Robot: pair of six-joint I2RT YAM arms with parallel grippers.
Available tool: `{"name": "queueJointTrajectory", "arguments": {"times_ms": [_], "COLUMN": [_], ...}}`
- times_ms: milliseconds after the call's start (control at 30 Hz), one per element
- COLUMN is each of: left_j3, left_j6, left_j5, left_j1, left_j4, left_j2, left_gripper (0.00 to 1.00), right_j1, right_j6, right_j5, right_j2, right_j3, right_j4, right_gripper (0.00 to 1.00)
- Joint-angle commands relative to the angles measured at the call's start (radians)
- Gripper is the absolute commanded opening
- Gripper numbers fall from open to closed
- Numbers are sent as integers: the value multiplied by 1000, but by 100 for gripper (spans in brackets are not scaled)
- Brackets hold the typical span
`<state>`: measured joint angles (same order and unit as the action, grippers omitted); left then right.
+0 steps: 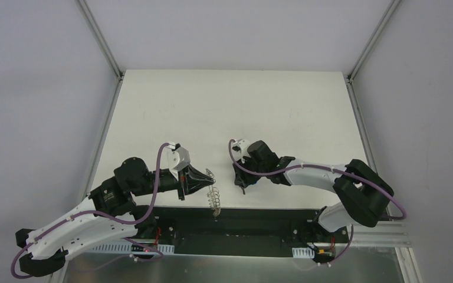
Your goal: Put the keys on the keyring
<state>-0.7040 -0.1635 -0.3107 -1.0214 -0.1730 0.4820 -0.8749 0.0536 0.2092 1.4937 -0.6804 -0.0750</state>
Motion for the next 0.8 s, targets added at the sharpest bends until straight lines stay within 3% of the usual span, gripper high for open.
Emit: {"name": "queueJointTrajectory", "arguments": {"times_ms": [0,567,767], "left_j3": [1,0,1], "left_j6": [1,1,2], "left_j5": [-17,-12,-12], "left_j1": [-2,-2,-3], "left_j4": [56,58,57], "left_j2": [-3,5,7], "left_gripper": [0,0,0], "right_j1": [-5,-12,-12], "right_j6": [-33,-51,-79], "right_j5": [7,-37,-24], "right_j2": [-71,-142,-123], "right_j3": [33,85,82], "right_j4": [-24,-19,-25], "right_gripper": [50,41,30]}}
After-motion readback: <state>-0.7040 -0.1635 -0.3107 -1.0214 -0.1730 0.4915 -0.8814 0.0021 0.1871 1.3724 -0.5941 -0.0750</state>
